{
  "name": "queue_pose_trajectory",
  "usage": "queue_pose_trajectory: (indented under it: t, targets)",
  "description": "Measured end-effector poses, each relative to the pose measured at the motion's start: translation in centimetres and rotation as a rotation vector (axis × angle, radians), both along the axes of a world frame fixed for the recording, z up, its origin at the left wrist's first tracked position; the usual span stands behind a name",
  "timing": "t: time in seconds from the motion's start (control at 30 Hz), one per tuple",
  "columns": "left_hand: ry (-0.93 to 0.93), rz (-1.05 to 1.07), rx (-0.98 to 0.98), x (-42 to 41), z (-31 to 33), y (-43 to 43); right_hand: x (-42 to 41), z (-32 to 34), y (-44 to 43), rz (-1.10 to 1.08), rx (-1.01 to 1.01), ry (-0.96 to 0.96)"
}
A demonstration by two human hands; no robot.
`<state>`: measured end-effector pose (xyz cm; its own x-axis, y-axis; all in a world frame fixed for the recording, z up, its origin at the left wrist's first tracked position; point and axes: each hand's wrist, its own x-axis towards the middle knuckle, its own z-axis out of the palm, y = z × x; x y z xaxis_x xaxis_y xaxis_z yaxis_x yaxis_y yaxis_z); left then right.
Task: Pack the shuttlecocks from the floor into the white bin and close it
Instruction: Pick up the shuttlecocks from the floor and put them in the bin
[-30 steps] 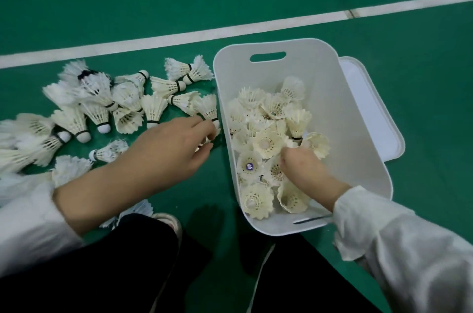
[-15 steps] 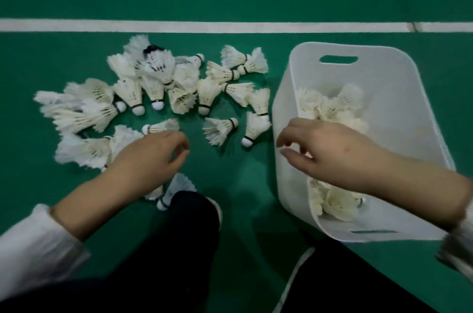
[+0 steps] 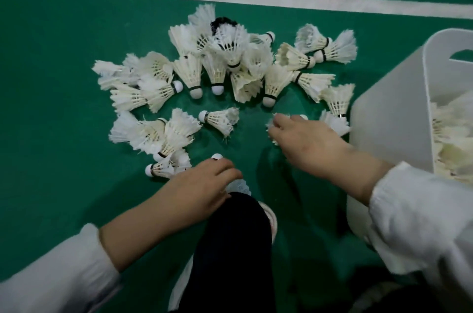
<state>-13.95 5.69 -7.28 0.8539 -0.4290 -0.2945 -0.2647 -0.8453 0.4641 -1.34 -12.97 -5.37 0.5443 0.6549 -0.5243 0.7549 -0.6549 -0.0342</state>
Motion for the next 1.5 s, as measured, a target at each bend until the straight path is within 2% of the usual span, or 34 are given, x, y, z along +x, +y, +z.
queue_pose_trajectory:
  t: [0.07,0.17,0.27,0.37,0.5,0.6,0.67,0.77,0.83,0.9,1.0,1.17,1.33,1.4,1.5]
  targets:
    - [-0.06,-0.107,0.035,0.3,-1.2,-0.5,1.1,-0.2,-0.4,-0.01,-0.041,-0.02]
    - [-0.056,-0.227,0.114,1.1,-2.6,-1.2,1.8,-0.7,-1.0,-0.004,-0.046,-0.037]
    - [-0.085,-0.281,0.164,1.9,-3.1,-1.2,2.4,-1.2,-1.1,-0.094,-0.036,0.034]
    - [-0.124,-0.203,0.102,2.4,-2.5,-0.8,2.8,-1.1,-1.2,-0.198,-0.015,0.121]
    - [-0.258,-0.018,0.075,3.4,-1.4,-0.2,1.3,-1.4,-1.0,-0.434,0.288,0.127]
    - [-0.292,0.028,0.059,4.2,-0.4,0.3,-0.1,-2.2,-0.7,-0.508,0.376,0.143]
    - [-0.211,0.077,0.051,4.8,0.6,0.5,-0.7,-2.7,-0.6,-0.532,0.405,0.143]
    - [0.035,0.231,0.021,5.9,1.7,0.6,-1.0,-2.9,-0.5,-0.548,0.435,0.115]
    - [0.082,0.272,-0.023,6.7,2.2,0.7,-1.1,-2.8,-0.5,-0.541,0.438,0.098]
    - [-0.05,0.243,0.025,7.5,2.3,1.1,-1.3,-2.9,-0.7,-0.532,0.437,0.08]
    - [-0.299,0.128,0.224,8.8,1.8,1.7,-1.5,-2.9,-1.1,-0.535,0.438,0.069]
    - [-0.405,0.12,0.362,9.9,0.4,0.8,-1.7,-2.8,-1.2,-0.558,0.439,0.069]
    - [-0.486,0.225,0.426,10.8,0.6,0.3,-1.5,-2.9,-1.2,-0.558,0.437,0.077]
    - [-0.446,0.266,0.456,10.9,0.6,0.2,-1.4,-2.9,-1.2,-0.566,0.431,0.081]
    - [-0.114,0.34,0.572,11.4,-0.4,-0.3,-1.4,-2.9,-1.4,-0.577,0.428,0.091]
